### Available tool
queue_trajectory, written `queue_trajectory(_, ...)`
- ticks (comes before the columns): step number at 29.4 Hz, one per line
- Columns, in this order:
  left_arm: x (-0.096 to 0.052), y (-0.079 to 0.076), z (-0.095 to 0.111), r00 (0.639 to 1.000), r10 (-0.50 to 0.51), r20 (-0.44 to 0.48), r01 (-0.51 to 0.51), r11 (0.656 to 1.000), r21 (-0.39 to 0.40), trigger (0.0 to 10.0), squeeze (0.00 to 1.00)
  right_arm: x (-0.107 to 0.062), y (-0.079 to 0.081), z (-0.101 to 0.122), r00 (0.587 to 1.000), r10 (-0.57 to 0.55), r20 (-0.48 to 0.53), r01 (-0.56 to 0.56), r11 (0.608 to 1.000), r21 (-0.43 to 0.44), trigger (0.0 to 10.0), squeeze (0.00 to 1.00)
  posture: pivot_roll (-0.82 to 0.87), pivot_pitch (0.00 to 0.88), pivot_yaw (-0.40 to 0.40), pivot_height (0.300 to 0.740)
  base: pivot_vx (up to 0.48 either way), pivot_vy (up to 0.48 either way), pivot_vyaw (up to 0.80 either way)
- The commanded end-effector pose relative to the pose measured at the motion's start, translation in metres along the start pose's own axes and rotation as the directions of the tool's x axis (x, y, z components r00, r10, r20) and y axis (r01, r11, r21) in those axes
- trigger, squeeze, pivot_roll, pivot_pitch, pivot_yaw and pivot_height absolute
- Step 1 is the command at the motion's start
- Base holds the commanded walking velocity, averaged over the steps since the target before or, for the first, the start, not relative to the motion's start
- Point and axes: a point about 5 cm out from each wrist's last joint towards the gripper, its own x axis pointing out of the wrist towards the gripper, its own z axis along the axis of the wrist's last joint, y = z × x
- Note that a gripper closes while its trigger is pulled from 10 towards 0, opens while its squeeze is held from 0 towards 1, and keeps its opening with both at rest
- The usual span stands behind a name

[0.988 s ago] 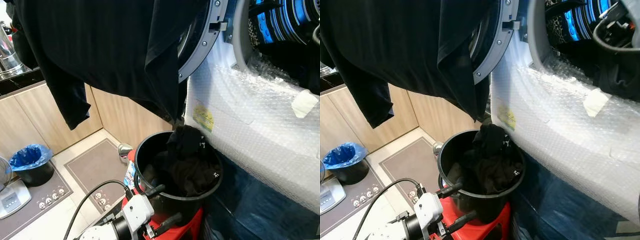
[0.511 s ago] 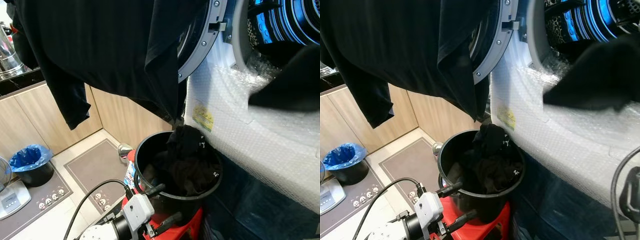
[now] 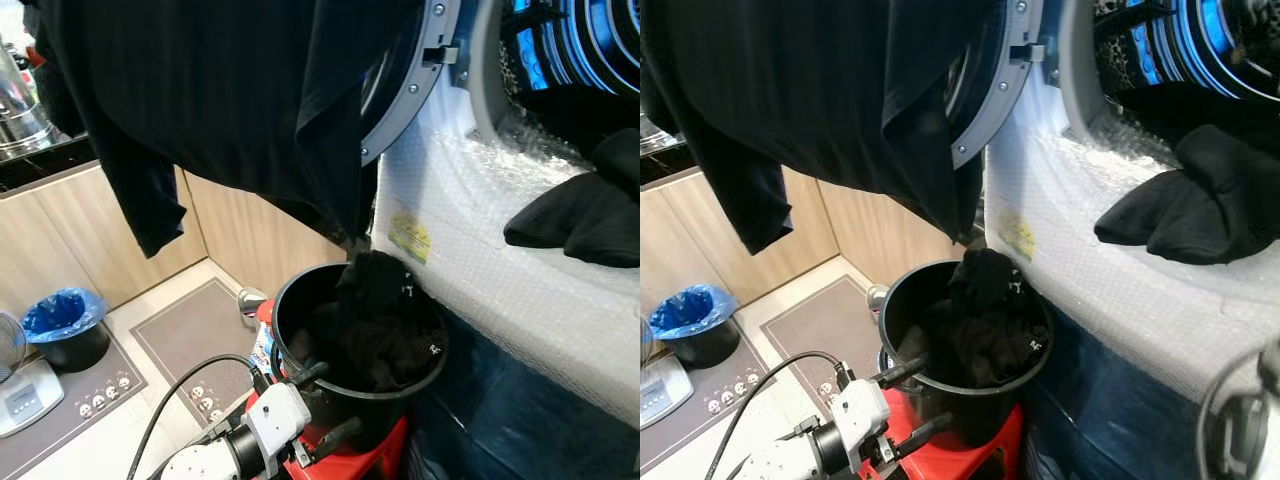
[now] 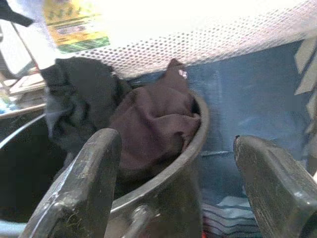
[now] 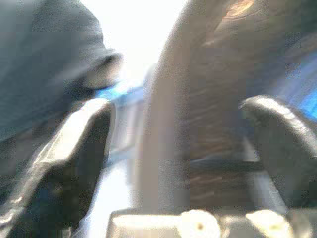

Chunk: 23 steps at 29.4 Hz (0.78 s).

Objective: Clothes washing

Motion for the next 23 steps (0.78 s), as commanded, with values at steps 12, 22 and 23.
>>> queue_trajectory(12, 0.004, 0.014, -0.007, 0.997, 0.073, -0.023, -0.072, 0.997, 0.016, 10.0, 0.00, -0.057, 0.058, -0.028, 0.962, 0.254, 0.100, -0.272, 0.924, 0.269, 10.0, 0.00, -0.14, 0.070, 0.051, 0.740, 0.000, 0.000, 0.00)
queue_trajectory(22, 0.004, 0.006, -0.016, 0.998, -0.020, -0.062, 0.023, 0.999, 0.048, 10.0, 0.00, -0.106, 0.105, -0.071, 0.912, 0.409, 0.020, -0.365, 0.790, 0.492, 10.0, 0.00, -0.14, 0.060, 0.063, 0.740, 0.000, 0.000, 0.00)
queue_trajectory(23, 0.003, 0.003, -0.018, 0.995, -0.070, -0.076, 0.073, 0.996, 0.043, 10.0, 0.00, -0.112, 0.111, -0.076, 0.900, 0.436, 0.003, -0.374, 0.769, 0.519, 10.0, 0.00, -0.13, 0.061, 0.066, 0.740, 0.000, 0.000, 0.00)
